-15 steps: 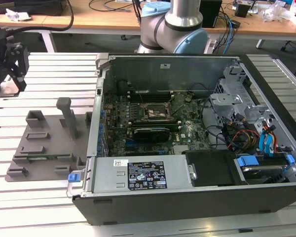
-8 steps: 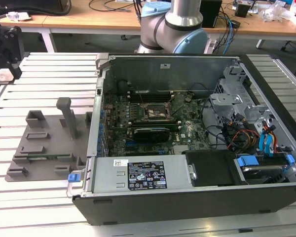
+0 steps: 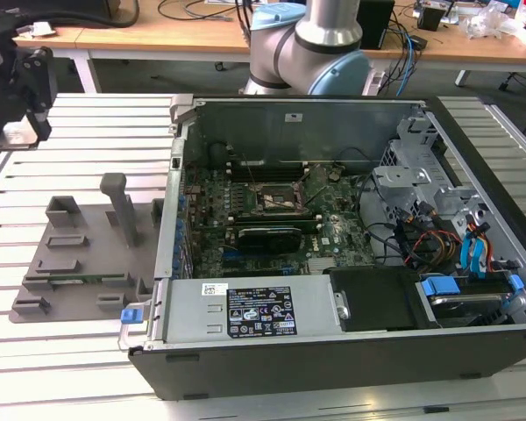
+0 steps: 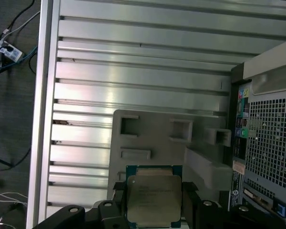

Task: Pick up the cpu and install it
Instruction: 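Pick up the cpu and move it towards the insertion slot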

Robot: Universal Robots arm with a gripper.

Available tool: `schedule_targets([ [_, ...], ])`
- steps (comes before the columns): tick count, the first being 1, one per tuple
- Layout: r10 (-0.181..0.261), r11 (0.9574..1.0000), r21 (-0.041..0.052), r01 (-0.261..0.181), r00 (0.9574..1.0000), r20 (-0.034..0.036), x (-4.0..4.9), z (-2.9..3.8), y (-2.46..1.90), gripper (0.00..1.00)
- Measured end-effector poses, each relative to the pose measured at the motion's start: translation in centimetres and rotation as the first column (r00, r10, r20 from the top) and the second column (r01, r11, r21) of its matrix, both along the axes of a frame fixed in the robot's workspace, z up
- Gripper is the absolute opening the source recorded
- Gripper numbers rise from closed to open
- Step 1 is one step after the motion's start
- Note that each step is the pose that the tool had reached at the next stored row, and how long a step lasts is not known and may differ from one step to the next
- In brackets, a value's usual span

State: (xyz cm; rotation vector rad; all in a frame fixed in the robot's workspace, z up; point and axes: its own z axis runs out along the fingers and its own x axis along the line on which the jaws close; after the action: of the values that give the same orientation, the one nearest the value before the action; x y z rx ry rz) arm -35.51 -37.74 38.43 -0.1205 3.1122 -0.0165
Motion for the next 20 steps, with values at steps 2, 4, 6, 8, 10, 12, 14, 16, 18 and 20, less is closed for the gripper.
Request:
schedule_targets([
  [2,0.0,1.0,-0.0021,0.0,1.0,-0.0006,1.01,0.0,0.0,0.55],
  [4,0.0,1.0,-0.0038,0.0,1.0,-0.0011,2.08,-0.01,0.0,0.55],
  [6,0.0,1.0,-0.0055,0.0,1.0,-0.0018,3.06,0.0,0.0,0.55],
  [8,-0.001,1.0,-0.0079,0.001,1.0,-0.0025,4.39,0.0,0.01,0.55],
  [10,0.0,1.0,-0.0097,0.0,1.0,-0.0032,5.41,0.0,0.0,0.55],
  [12,0.0,0.9999,-0.0123,0.0,1.0,-0.0041,6.75,0.0,0.0,0.55],
  [14,0.0,0.9999,-0.0144,0.0,1.0,-0.0049,7.91,-0.01,0.0,0.55],
  [16,0.0,0.9999,-0.0163,0.0,1.0,-0.0057,8.97,-0.01,0.0,0.55],
  [18,-0.001,0.9998,-0.0178,0.0,1.0,-0.0061,9.87,-0.02,0.0,0.55],
  [20,-0.001,0.9998,-0.0219,0.001,1.0,-0.0077,11.92,-0.02,0.0,0.55],
])
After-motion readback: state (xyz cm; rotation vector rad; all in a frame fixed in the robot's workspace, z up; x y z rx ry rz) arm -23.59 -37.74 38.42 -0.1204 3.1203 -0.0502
